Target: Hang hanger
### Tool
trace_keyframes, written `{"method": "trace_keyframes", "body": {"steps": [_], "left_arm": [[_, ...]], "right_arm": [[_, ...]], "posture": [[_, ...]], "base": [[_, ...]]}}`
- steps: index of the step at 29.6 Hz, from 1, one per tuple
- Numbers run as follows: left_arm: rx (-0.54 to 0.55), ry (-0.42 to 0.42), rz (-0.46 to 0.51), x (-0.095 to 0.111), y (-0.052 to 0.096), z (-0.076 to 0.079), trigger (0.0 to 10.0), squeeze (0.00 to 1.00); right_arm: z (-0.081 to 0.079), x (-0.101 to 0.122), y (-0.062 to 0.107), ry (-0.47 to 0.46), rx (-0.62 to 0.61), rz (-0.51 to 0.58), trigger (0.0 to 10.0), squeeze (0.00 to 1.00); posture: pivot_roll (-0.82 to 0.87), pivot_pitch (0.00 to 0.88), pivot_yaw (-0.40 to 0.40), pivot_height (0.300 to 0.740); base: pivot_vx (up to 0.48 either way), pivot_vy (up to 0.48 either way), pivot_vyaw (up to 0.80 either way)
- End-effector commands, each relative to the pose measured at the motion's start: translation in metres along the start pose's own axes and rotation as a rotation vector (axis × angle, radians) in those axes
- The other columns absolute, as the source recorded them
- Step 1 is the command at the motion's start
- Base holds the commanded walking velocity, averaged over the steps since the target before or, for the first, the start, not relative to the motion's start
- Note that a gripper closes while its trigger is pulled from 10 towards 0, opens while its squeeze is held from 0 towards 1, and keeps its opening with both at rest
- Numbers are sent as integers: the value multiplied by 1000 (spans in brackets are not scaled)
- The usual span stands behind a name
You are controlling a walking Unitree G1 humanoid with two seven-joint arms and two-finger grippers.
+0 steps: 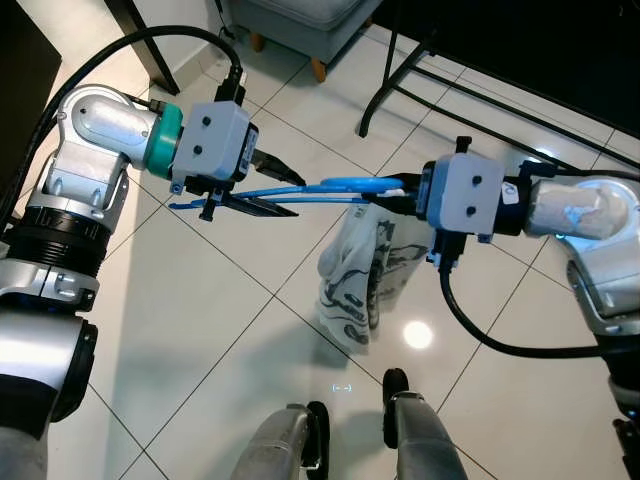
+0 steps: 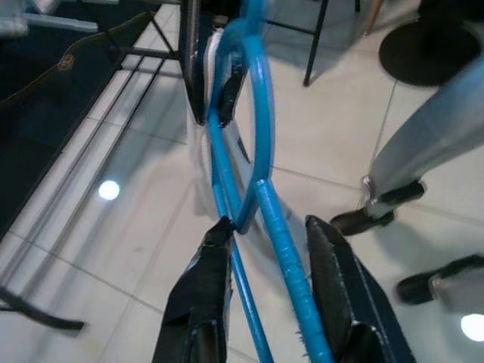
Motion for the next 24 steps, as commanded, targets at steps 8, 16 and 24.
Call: {"method": "trace_keyframes", "body": {"steps": [8,16,24], "left_arm": [[53,32,42,7,2,-15,10000,0],[-90,-181,13,20,-18,-9,10000,1000],[-64,-214,25,28,-15,-19,10000,0]], "right_arm": [[0,6,-2,62,6,21,0,0],[1,5,-5,70,13,28,0,0],[0,4,-6,65,8,33,0,0]], "posture": [[-113,193,182,737],[-110,191,184,737],[-106,192,191,737]], "base": [[0,0,0],[0,0,0],[0,0,0]]}}
Point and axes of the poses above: a point about 5 cm out from each wrist's last joint towards the gripper, its own y axis pointing back from the gripper into the wrist, its own x axis along the axis of the wrist's last joint, z = x × y, the point moved 1 cm from there along -y, pointing out of the wrist towards the gripper, and after that the axes turned 14 degrees about -y, right-handed, at the moved point
